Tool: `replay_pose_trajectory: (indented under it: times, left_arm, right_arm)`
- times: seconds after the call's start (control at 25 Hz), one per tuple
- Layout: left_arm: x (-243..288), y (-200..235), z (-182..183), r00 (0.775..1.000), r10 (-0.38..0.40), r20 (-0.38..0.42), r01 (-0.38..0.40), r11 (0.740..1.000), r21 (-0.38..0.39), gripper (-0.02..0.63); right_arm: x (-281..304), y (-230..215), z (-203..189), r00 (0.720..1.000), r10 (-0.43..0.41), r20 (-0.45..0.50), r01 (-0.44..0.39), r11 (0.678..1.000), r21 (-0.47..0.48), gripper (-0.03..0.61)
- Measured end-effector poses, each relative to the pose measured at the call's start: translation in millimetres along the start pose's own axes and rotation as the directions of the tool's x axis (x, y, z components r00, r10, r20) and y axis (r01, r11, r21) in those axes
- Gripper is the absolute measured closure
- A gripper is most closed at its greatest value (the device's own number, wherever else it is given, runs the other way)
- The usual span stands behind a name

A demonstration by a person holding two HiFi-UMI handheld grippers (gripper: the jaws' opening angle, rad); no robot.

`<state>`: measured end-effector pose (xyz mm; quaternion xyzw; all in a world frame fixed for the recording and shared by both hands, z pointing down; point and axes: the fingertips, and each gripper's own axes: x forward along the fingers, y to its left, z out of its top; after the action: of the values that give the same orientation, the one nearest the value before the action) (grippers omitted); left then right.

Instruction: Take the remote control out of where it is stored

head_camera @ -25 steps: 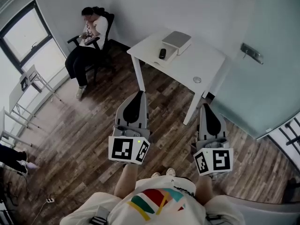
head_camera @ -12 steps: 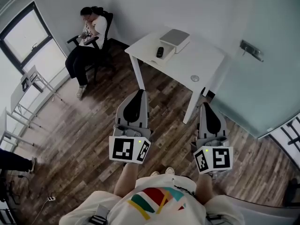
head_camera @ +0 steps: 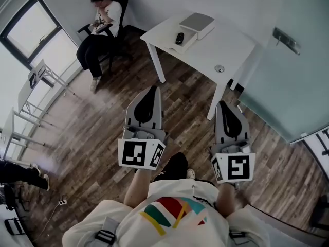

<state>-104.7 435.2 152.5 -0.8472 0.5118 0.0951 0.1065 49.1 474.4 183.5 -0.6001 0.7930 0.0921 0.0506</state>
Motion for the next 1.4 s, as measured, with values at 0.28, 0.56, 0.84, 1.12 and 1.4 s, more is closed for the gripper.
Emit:
replay_pose_trajectory:
  times: [0.28, 0.56, 0.84, 1.12, 1.4]
  left_arm:
    - [29, 10, -24, 1.000, 0.017, -0.009, -0.017, 0.999, -0.031, 0.606]
    - [82, 46, -53, 1.000, 0.026, -0.013, -0.027, 0.998, -0.054, 0.606]
    - [141, 104, -72, 0.997, 0.067, -0.024, -0.069, 0.994, -0.079, 0.606]
    - [188, 163, -87, 0.995, 0.090, -0.050, -0.094, 0.992, -0.085, 0.606]
    - [229, 210, -106, 0.994, 0.098, -0.056, -0.102, 0.992, -0.078, 0.606]
  right_arm:
    - [20, -20, -15, 1.000, 0.022, -0.002, -0.022, 0.998, 0.060, 0.577]
    - [90, -23, -30, 0.999, 0.037, -0.017, -0.037, 0.999, -0.017, 0.577]
    - [171, -30, -33, 0.998, 0.056, -0.005, -0.056, 0.998, 0.014, 0.577]
    - [261, -13, -52, 0.984, 0.168, -0.059, -0.158, 0.975, 0.157, 0.577]
    - [330, -11, -73, 0.989, 0.101, -0.107, -0.092, 0.992, 0.083, 0.577]
